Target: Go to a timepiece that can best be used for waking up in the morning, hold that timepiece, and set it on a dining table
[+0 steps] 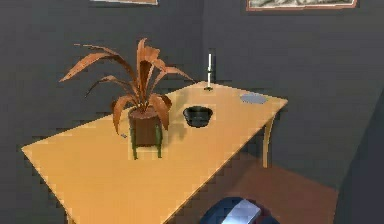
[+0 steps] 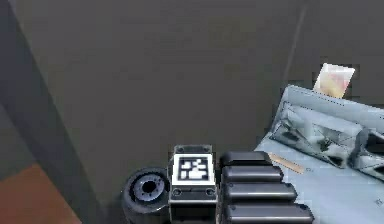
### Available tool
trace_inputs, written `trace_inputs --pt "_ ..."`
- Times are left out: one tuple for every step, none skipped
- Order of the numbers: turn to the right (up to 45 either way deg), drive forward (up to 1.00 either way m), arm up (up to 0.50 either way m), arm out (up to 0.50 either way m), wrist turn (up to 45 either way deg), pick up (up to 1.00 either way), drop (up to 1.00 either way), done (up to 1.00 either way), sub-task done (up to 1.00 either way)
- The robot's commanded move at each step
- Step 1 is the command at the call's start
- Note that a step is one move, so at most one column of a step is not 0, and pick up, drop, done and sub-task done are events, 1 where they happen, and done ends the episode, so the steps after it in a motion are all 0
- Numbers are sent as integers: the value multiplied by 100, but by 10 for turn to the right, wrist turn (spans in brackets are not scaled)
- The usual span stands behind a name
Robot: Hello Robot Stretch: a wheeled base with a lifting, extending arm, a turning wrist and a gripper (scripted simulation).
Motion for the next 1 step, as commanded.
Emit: trace_inputs --pt "270 0 0 0 0 0 0 0 0"
